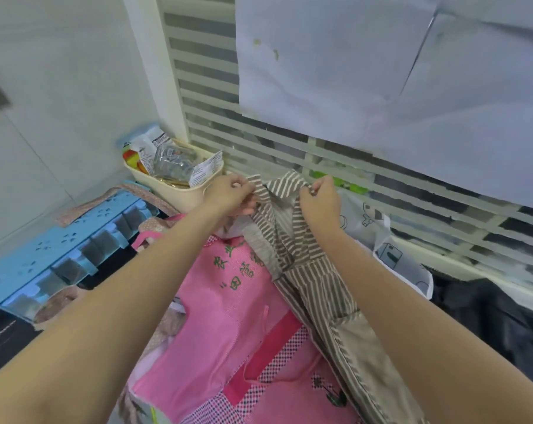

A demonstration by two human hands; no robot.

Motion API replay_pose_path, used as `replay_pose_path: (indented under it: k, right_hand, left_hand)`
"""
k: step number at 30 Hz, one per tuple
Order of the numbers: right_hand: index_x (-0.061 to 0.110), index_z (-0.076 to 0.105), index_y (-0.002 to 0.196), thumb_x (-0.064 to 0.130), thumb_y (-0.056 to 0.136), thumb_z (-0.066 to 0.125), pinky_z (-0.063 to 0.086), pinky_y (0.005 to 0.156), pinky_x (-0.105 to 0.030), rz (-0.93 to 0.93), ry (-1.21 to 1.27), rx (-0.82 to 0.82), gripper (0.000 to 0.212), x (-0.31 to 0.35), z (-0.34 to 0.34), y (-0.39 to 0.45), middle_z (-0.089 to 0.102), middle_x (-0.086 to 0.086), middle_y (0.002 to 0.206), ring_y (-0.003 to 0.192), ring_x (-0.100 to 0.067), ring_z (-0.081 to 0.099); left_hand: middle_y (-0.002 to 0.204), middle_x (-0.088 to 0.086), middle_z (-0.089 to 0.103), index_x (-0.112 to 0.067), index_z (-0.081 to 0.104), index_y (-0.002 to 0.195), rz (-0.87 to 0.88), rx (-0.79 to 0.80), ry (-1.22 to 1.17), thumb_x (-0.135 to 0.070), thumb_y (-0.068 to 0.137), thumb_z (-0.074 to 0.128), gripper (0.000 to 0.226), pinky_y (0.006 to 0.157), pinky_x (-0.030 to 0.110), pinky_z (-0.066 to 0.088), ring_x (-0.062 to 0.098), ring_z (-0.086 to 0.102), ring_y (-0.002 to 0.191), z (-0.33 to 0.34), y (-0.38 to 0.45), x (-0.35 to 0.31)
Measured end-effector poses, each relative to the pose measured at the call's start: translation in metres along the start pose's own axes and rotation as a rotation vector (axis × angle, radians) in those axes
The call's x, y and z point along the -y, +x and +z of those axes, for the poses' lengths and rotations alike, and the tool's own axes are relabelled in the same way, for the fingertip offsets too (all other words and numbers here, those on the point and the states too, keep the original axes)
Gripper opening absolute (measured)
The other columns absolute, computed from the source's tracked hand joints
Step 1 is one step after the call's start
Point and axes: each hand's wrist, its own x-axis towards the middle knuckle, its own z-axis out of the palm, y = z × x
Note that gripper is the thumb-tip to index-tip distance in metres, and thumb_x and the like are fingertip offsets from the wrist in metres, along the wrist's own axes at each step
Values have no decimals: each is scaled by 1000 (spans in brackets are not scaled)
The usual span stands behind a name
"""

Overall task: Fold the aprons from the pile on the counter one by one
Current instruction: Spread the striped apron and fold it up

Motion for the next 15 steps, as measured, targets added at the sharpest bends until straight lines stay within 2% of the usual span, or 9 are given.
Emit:
replay_pose_path:
  k: [3, 5, 7, 10, 12, 15]
  right_hand:
    - [21, 31, 73, 25, 98, 44, 34, 67, -28, 192, 209, -41, 29, 1, -10, 6, 39, 5, 72, 64, -9, 37]
    - [19, 33, 74, 27, 99, 43, 34, 71, -31, 207, 178, -19, 28, 0, -11, 7, 40, 4, 73, 67, -12, 39]
    - [19, 33, 73, 21, 97, 47, 34, 69, -30, 152, 90, 26, 27, 1, -9, 6, 40, 4, 73, 68, -13, 39]
    - [21, 31, 67, 15, 91, 53, 30, 58, -27, 66, -18, 45, 33, 3, -2, 7, 38, 4, 68, 64, -12, 35]
    - [21, 29, 66, 13, 89, 54, 27, 54, -22, 24, -60, 6, 35, 6, 0, 9, 36, 4, 67, 63, -12, 34]
    - [18, 35, 74, 13, 89, 54, 29, 55, -24, 20, -52, 9, 25, 6, 5, 8, 37, 5, 69, 63, -11, 36]
  left_hand:
    - [66, 0, 61, -15, 47, 80, -61, 34, -367, -3, 96, 48, 20, 56, 19, 53, 6, 60, 58, 13, 10, 6]
    - [66, 3, 56, -14, 48, 85, -117, -36, -352, 4, 92, 47, 19, 48, 22, 49, 8, 54, 54, 13, 18, 17]
    - [70, 9, 49, -8, 49, 83, -225, -83, -266, 10, 89, 45, 20, 37, 20, 47, 14, 52, 55, 12, 21, 31]
    - [70, 11, 58, -4, 50, 78, -364, 7, -277, 8, 91, 46, 19, 43, 27, 55, 18, 60, 64, 10, 17, 31]
    - [67, 10, 58, -5, 50, 78, -289, 31, -236, 12, 90, 40, 23, 44, 23, 54, 15, 58, 60, 6, 22, 20]
    - [69, 6, 50, -10, 47, 76, -148, -21, -158, 10, 89, 38, 26, 52, 25, 54, 11, 48, 58, -7, 35, -4]
